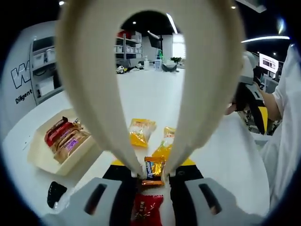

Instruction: Place the target food into the container with the food tongs after gripping and lifting it, then release it inside without dropping or visibly crushing the food.

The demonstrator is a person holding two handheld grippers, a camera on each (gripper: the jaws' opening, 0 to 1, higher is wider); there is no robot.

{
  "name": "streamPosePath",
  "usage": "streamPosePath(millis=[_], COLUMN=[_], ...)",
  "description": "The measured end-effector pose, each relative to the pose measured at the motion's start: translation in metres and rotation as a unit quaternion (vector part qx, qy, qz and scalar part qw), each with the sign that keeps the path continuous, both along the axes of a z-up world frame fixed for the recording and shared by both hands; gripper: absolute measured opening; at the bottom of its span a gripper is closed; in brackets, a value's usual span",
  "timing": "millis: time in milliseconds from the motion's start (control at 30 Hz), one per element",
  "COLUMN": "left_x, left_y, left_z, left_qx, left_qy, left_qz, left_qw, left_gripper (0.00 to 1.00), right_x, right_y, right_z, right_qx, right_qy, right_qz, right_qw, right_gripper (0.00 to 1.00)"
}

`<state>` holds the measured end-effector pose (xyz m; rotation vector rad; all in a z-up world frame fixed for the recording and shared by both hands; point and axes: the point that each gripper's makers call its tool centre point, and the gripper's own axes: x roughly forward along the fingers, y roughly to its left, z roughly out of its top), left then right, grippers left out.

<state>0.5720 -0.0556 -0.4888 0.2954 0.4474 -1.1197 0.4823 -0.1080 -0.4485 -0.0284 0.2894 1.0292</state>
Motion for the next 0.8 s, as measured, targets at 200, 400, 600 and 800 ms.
streamPosePath(millis=[200,400,600,800], left_x=[-0.003,-0.005,-0.008,-0.011], left_y=[-0.001,-0.001,0.003,0.014], left_z=[0.0,0.002,0.009,0.02], left_qx=[0.002,0.003,-0.01,-0.013], left_qy=[-0.011,-0.013,0.002,0.011], left_qz=[-0.01,-0.017,-0.027,-0.041], left_qw=[0.9999,0.9998,0.9996,0.999], left_gripper=[0.21,0.2,0.19,0.19], right_x=[0.0,-0.001,-0.001,-0.001], right_y=[0.0,0.0,-0.001,-0.001], right_z=[0.0,0.0,-0.001,-0.001], right_qx=[0.0,0.0,-0.001,0.0], right_qy=[0.0,0.0,0.0,0.0], right_qz=[0.0,0.001,0.001,0.001], right_qw=[1.0,1.0,1.0,1.0], right_gripper=[0.89,0.89,0.88,0.88])
